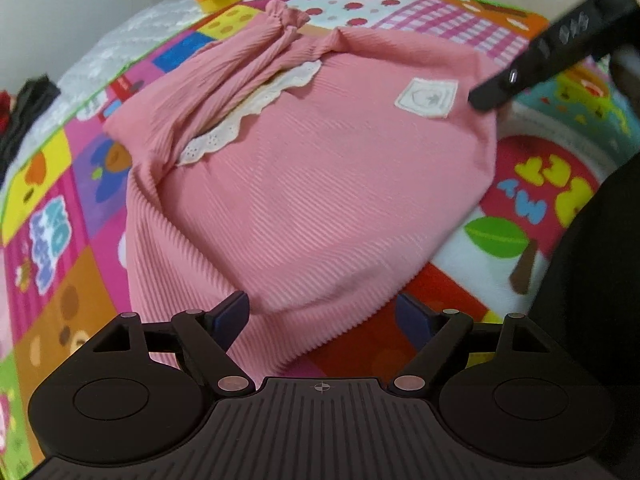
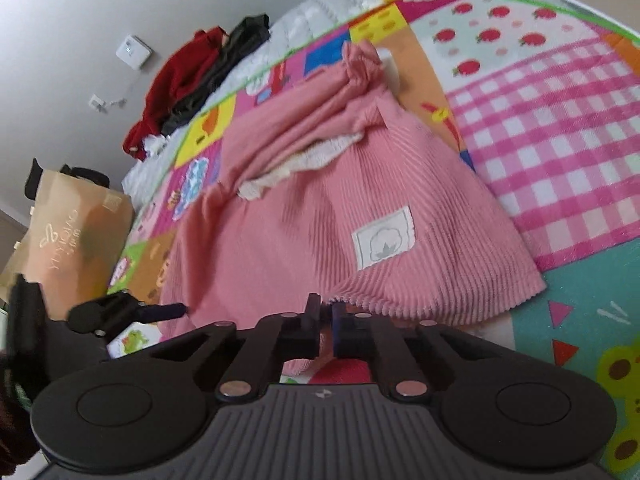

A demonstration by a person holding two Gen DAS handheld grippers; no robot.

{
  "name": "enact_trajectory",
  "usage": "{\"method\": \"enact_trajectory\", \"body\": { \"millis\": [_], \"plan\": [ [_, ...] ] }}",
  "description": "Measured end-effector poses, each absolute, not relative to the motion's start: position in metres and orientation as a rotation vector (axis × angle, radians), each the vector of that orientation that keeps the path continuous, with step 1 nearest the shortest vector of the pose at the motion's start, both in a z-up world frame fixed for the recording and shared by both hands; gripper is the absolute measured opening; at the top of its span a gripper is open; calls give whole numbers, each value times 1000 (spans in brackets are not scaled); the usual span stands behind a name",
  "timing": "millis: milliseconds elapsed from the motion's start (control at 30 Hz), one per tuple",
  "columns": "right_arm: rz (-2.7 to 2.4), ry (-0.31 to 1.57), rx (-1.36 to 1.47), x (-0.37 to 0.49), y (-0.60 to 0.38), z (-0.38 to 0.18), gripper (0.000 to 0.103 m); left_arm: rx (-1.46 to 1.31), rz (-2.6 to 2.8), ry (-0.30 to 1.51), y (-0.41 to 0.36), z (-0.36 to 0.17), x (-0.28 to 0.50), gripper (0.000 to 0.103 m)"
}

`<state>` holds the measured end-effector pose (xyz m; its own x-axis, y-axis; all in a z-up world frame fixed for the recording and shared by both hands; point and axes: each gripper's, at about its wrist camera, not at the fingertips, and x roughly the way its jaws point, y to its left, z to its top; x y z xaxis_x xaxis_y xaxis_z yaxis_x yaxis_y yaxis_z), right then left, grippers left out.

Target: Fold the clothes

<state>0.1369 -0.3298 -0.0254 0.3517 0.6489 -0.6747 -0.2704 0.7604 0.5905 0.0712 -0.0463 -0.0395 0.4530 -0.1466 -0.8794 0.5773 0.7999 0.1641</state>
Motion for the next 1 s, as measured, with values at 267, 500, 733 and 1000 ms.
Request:
{"method": "enact_trajectory", "body": {
  "millis": [267, 500, 733, 1000],
  "plan": [
    [619, 1036, 450, 135, -335, -17, 4, 606, -484, 930, -60, -52, 62, 58],
    [638, 1068, 391, 121, -341, -19, 4, 540, -522, 999, -41, -29, 54, 7],
    [638, 1070, 144, 100, -338, -17, 10, 525, -553, 1042, -6, -8, 33, 26],
    [623, 924, 132, 131, -320, 0, 39, 130, -442, 903, 3, 18, 116, 69]
  ]
}}
